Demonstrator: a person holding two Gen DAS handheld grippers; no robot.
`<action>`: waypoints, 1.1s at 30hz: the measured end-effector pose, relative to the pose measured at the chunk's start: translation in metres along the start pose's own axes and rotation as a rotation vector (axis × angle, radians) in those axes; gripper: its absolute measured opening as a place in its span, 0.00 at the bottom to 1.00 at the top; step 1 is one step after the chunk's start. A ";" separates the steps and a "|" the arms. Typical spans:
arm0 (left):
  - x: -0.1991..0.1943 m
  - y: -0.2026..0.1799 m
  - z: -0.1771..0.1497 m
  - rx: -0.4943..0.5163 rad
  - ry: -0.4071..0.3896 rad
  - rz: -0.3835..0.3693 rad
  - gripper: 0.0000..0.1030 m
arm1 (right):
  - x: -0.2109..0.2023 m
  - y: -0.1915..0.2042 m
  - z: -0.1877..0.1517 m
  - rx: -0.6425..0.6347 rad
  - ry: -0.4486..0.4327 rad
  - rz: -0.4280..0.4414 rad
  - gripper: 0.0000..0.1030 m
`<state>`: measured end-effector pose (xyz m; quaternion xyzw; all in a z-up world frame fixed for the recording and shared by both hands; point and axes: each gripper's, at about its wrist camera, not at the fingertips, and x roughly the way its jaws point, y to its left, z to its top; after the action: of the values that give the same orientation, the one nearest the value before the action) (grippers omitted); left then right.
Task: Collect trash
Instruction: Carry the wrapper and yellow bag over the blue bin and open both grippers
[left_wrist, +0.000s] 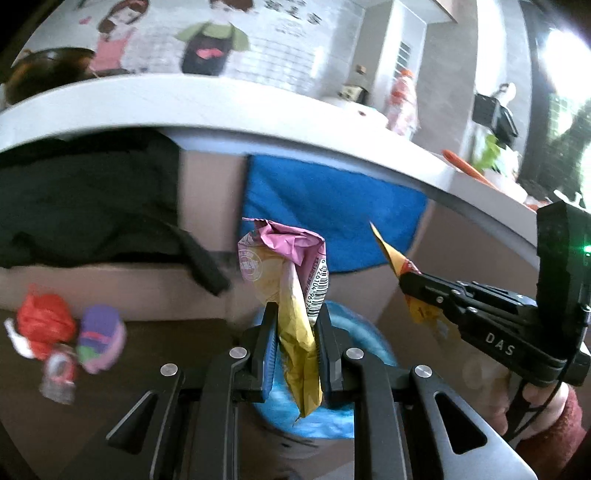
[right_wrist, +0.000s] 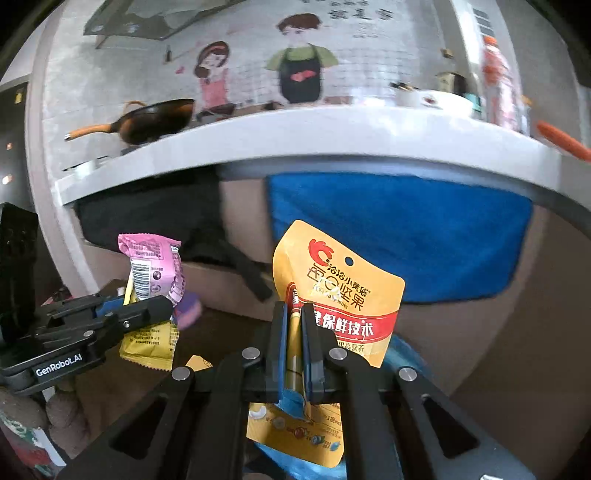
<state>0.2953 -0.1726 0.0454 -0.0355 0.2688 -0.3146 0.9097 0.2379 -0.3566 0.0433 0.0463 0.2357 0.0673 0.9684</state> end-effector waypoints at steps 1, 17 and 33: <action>0.009 -0.006 -0.003 0.000 0.013 -0.016 0.18 | 0.000 -0.007 -0.004 0.009 0.005 -0.004 0.06; 0.098 -0.007 -0.036 -0.038 0.173 -0.020 0.18 | 0.045 -0.062 -0.052 0.110 0.107 0.011 0.07; 0.135 0.031 -0.037 -0.165 0.225 -0.082 0.61 | 0.081 -0.088 -0.065 0.252 0.152 0.059 0.48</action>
<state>0.3826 -0.2239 -0.0564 -0.0854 0.3922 -0.3302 0.8543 0.2893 -0.4273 -0.0611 0.1693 0.3136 0.0688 0.9318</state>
